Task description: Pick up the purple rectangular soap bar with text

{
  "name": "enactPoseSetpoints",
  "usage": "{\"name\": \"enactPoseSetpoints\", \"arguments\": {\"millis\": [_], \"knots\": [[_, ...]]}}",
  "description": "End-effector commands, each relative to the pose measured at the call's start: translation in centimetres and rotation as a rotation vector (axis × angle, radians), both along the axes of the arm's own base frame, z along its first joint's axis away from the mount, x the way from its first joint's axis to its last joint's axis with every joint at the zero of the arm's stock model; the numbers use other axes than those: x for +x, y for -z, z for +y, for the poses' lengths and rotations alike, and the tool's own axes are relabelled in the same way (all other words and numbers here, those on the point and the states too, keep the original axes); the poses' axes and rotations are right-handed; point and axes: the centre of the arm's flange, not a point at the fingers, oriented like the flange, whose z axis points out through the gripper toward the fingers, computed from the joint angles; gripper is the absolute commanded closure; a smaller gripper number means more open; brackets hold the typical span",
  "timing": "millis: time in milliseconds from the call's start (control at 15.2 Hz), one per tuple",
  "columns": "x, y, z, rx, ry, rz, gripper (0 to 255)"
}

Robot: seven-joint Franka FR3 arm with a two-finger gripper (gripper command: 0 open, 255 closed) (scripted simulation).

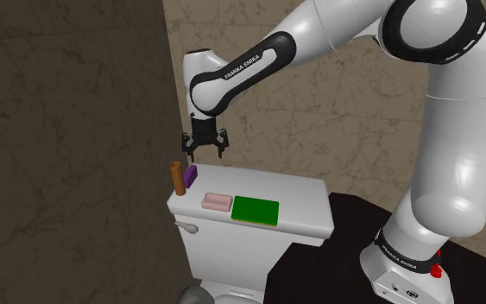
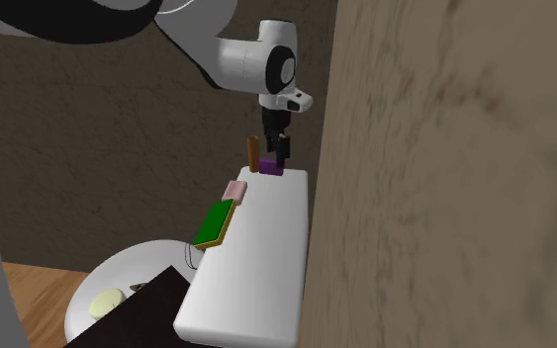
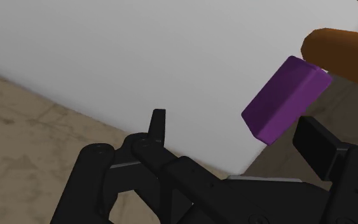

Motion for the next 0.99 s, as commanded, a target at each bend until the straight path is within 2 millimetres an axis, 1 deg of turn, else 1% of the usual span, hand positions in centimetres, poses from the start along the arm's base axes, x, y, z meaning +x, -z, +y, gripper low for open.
{"name": "enactPoseSetpoints", "arguments": {"millis": [0,264,726,858,924], "knots": [[2.0,1.2,0.7,0.001,0.033,-0.003,0],[6.1,3.8,1.8,0.002,0.092,-0.009,0],[6.1,7.5,1.8,0.002,0.092,-0.009,0],[6.1,7.8,1.8,0.002,0.092,-0.009,0],[6.2,7.8,1.8,0.002,0.092,-0.009,255]]}}
